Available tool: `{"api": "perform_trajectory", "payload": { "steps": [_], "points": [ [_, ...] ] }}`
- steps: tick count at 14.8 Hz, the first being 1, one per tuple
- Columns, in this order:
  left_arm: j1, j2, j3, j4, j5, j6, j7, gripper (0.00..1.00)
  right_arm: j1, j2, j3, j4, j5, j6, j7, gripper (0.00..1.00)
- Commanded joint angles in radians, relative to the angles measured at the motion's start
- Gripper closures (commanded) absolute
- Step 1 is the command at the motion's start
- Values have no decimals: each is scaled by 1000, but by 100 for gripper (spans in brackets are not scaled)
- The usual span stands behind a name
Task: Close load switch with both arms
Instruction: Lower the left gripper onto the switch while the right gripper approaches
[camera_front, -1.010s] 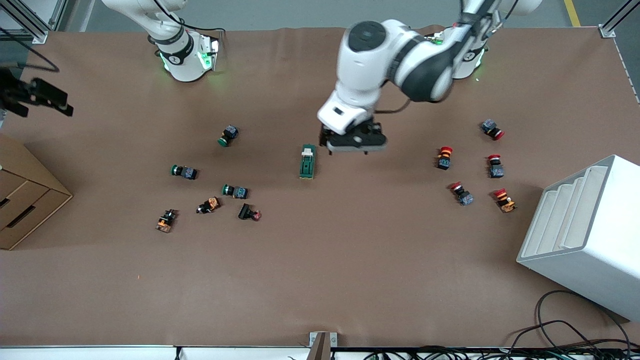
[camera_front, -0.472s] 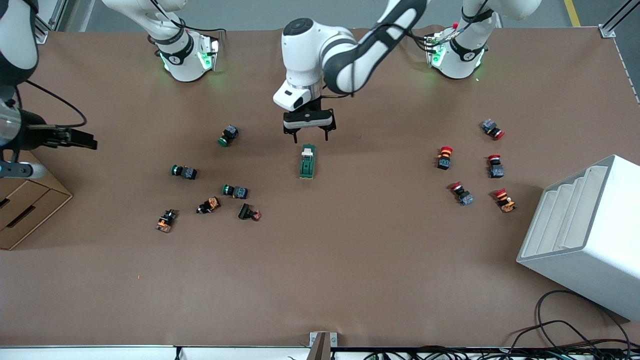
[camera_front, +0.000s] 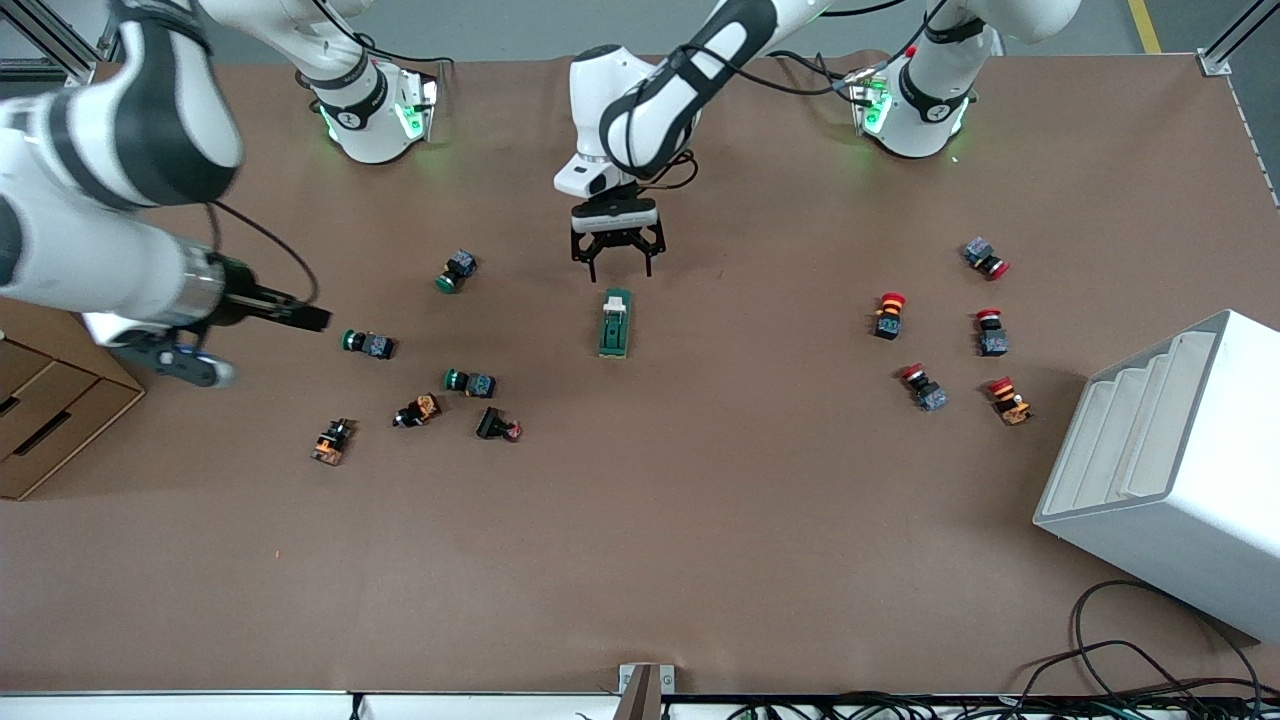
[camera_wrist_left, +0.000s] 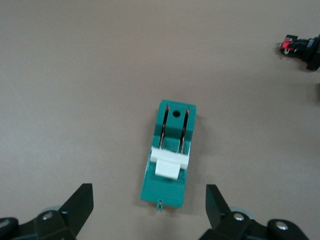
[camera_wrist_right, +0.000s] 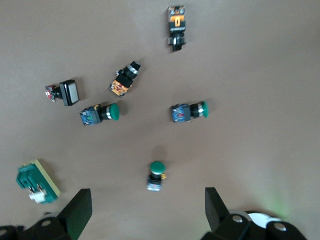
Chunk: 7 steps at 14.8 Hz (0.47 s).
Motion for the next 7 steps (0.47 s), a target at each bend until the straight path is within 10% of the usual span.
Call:
{"api": "perform_trajectory", "payload": {
  "steps": [1, 7],
  "points": [
    [-18, 28, 6, -28, 182, 13, -206, 1, 95, -3, -6, -61, 13, 86, 193, 0],
    [-80, 113, 9, 17, 306, -109, -244, 1, 211, 112, -6, -67, 142, 232, 356, 0]
  ]
}}
